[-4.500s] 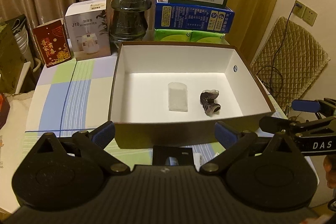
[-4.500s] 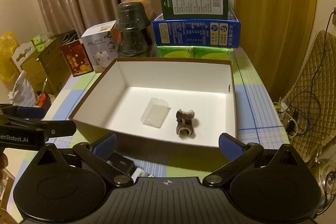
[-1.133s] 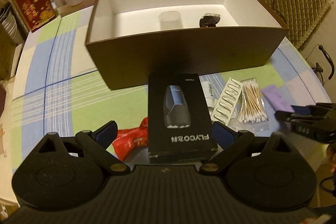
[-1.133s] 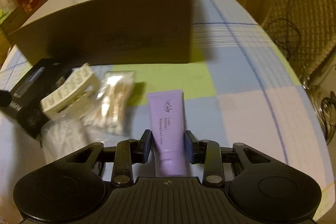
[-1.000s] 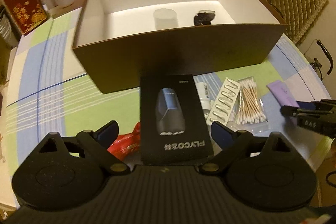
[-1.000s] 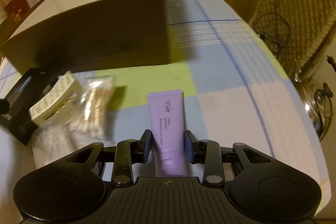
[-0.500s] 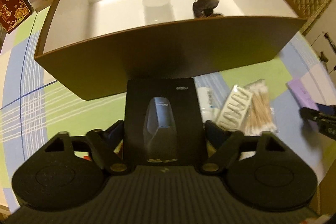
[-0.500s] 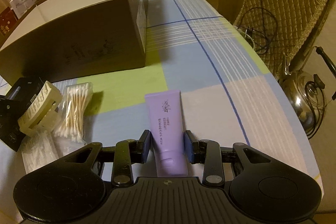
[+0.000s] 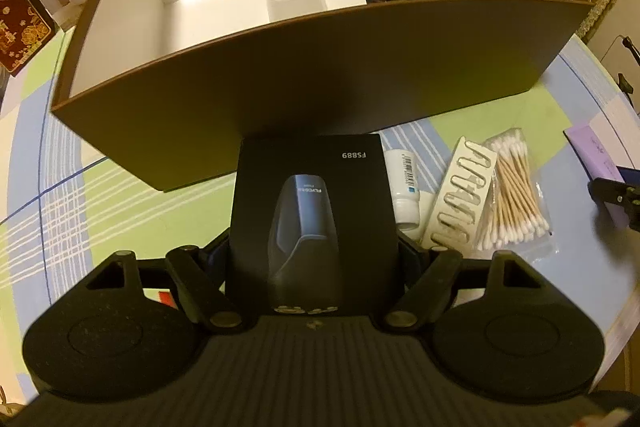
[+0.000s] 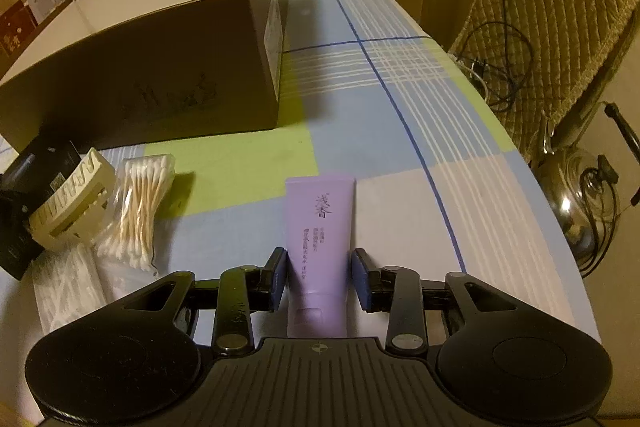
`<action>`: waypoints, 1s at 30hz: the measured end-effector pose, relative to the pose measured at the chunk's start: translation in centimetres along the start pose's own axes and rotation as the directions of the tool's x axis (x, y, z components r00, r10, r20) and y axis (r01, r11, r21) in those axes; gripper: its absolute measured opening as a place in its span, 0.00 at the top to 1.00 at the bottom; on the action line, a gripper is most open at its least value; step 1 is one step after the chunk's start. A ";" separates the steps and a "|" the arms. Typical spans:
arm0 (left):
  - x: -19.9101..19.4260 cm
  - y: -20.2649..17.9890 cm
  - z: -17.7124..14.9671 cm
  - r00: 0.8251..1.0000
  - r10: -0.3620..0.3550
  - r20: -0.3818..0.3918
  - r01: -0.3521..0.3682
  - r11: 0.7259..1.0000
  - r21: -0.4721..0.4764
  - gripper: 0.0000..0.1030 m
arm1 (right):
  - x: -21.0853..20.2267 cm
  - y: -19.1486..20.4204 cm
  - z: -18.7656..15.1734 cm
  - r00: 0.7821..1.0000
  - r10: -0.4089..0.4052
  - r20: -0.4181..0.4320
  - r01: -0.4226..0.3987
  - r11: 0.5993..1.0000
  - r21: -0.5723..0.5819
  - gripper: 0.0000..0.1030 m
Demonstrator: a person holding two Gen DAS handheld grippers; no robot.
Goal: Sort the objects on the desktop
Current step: 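Lift and carry the FLYCO box and purple tube into the brown box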
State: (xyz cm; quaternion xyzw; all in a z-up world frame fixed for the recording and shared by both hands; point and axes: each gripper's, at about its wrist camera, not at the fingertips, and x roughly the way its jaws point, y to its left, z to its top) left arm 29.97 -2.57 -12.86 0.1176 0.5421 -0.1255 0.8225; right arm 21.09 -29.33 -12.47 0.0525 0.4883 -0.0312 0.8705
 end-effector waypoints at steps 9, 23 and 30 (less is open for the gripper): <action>-2.5 0.6 -0.8 0.998 -0.001 0.061 0.003 1.000 -0.031 0.26 | 0.2 0.2 -0.2 1.000 -0.004 -0.001 0.004 0.999 -0.044 0.71; -8.5 1.8 -1.7 0.984 0.002 0.179 0.014 0.996 -0.090 0.26 | -4.8 2.1 1.7 0.982 0.174 0.071 -0.170 0.983 -0.063 0.71; -10.1 1.9 -1.8 0.978 0.007 0.210 0.016 0.994 -0.105 0.26 | -7.3 4.0 2.6 0.965 0.229 0.127 -0.213 0.969 -0.127 0.71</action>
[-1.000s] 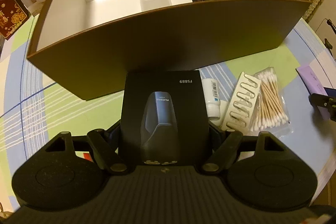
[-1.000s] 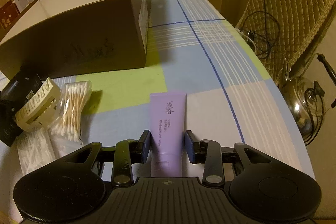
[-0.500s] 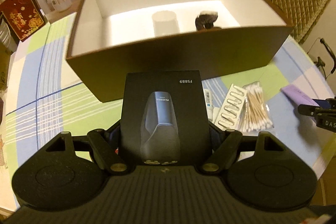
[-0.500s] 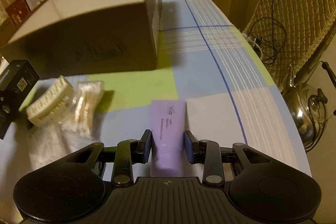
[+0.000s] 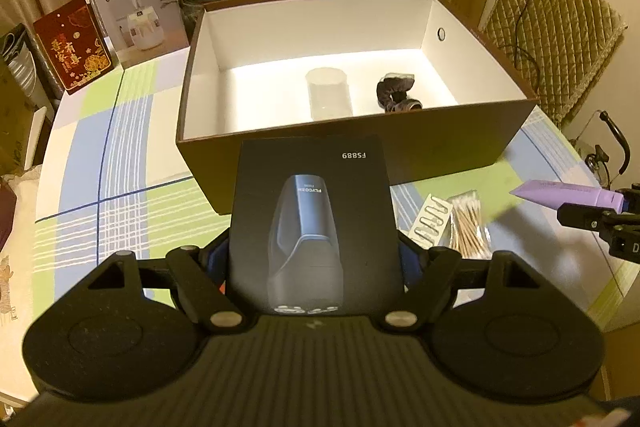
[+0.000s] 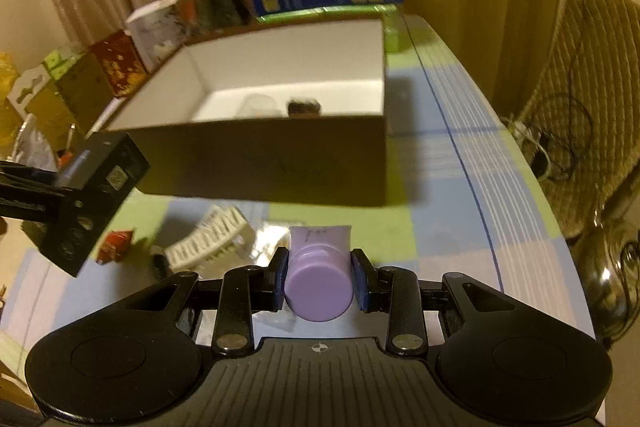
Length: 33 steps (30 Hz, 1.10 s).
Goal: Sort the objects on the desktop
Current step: 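Lift and carry the FLYCO box and purple tube into the brown box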
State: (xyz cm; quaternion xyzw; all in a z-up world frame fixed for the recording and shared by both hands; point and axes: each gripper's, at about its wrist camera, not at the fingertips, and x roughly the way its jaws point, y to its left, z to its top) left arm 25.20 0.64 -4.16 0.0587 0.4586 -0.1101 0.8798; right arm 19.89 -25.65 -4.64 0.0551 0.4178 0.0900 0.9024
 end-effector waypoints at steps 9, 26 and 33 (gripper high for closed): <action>-1.8 -0.2 1.4 0.998 -0.020 0.058 0.020 1.000 -0.002 0.26 | -1.9 1.3 1.8 0.997 0.047 0.066 -0.044 0.998 -0.044 0.71; -1.8 0.5 6.7 0.990 -0.010 0.143 0.009 1.000 0.008 0.26 | -2.4 1.9 8.2 0.980 0.075 0.183 -0.053 0.991 -0.124 0.71; 1.2 1.5 10.2 0.992 0.009 0.128 -0.008 1.000 -0.004 0.26 | 1.5 1.0 11.0 0.984 0.043 0.172 -0.024 0.994 -0.110 0.71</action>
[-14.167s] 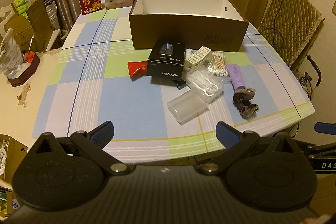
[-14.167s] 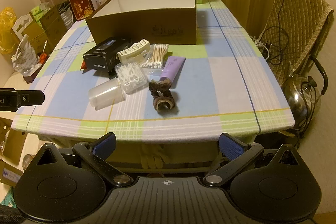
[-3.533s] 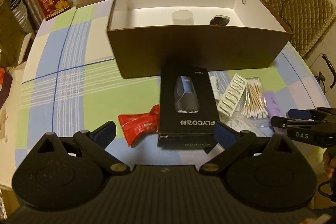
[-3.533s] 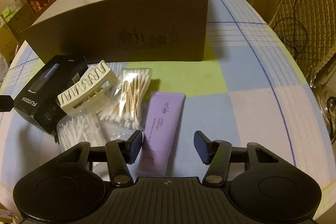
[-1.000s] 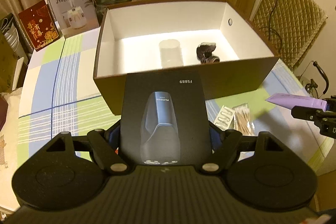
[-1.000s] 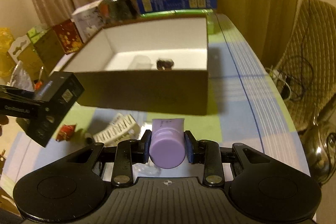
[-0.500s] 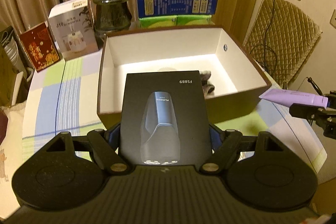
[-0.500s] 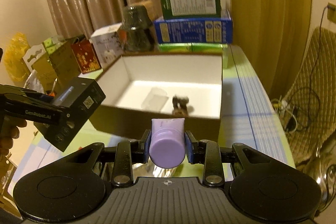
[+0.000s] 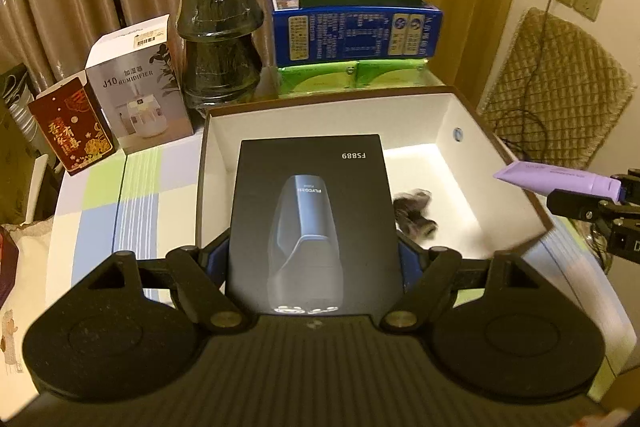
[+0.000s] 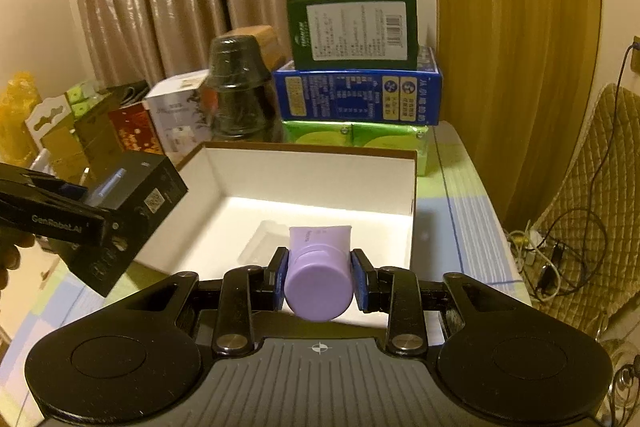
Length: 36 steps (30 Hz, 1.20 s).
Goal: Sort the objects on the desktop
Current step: 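Lift and carry the FLYCO box and purple tube into the brown box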
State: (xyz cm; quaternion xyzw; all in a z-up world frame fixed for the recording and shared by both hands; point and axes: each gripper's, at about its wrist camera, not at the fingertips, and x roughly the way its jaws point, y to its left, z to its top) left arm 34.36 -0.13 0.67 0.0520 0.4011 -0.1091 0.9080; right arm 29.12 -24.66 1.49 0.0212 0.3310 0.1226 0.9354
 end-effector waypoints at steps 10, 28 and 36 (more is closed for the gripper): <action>7.5 1.3 3.3 0.995 0.030 -0.093 -0.032 0.999 -0.015 0.26 | 6.8 -1.8 2.2 0.998 -0.041 -0.045 0.042 0.999 0.012 0.71; 19.3 1.6 5.3 0.971 0.082 -0.225 -0.073 0.996 0.044 0.25 | 15.5 -3.0 4.1 0.987 -0.093 -0.133 0.095 0.996 0.004 0.71; 19.9 1.6 5.6 0.974 0.069 -0.216 -0.061 0.997 0.045 0.25 | 17.3 -2.8 4.5 0.984 -0.097 -0.150 0.097 0.995 -0.008 0.71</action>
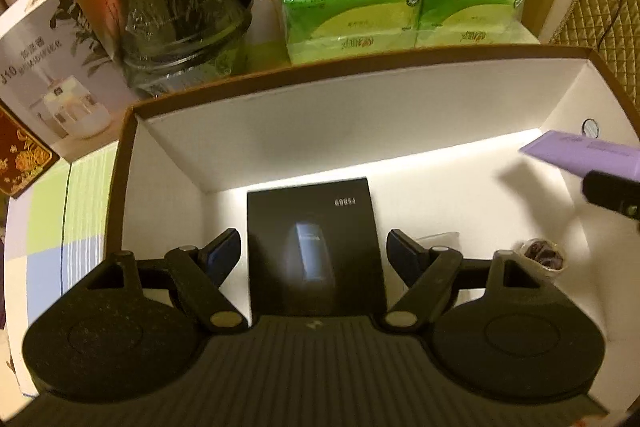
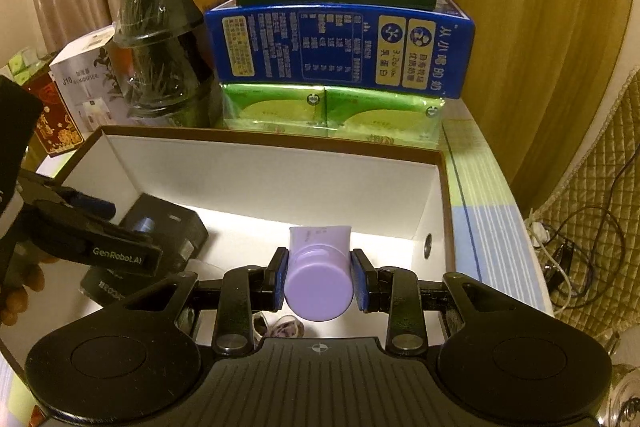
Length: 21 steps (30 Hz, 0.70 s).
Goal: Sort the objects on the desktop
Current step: 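Lift and carry the FLYCO box and purple tube into the brown box, then open both grippers to drop the FLYCO box and purple tube inside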
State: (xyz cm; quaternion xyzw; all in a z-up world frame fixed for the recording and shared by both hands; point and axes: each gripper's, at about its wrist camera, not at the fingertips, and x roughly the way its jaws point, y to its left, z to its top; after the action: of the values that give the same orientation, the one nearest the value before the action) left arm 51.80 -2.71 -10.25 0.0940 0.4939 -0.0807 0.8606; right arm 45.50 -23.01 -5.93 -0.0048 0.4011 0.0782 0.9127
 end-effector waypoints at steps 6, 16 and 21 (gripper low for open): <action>-0.8 0.3 0.4 1.000 0.003 0.011 -0.003 1.000 0.004 0.24 | 1.2 0.6 0.1 1.000 0.010 -0.020 -0.010 1.000 -0.012 0.71; -1.7 0.9 0.1 1.000 0.021 0.012 -0.021 1.000 -0.007 0.20 | 3.5 0.9 0.7 0.999 0.028 -0.029 -0.028 1.000 0.014 0.71; -2.3 1.1 -0.2 1.000 0.020 0.013 -0.020 1.000 -0.014 0.17 | 2.8 1.2 1.0 0.998 0.060 0.013 -0.060 0.998 0.013 0.42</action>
State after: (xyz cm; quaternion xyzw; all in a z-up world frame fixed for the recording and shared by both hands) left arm 50.77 -1.53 -8.25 0.0926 0.4879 -0.0691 0.8652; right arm 47.86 -21.42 -7.23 0.0137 0.3959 0.1030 0.9124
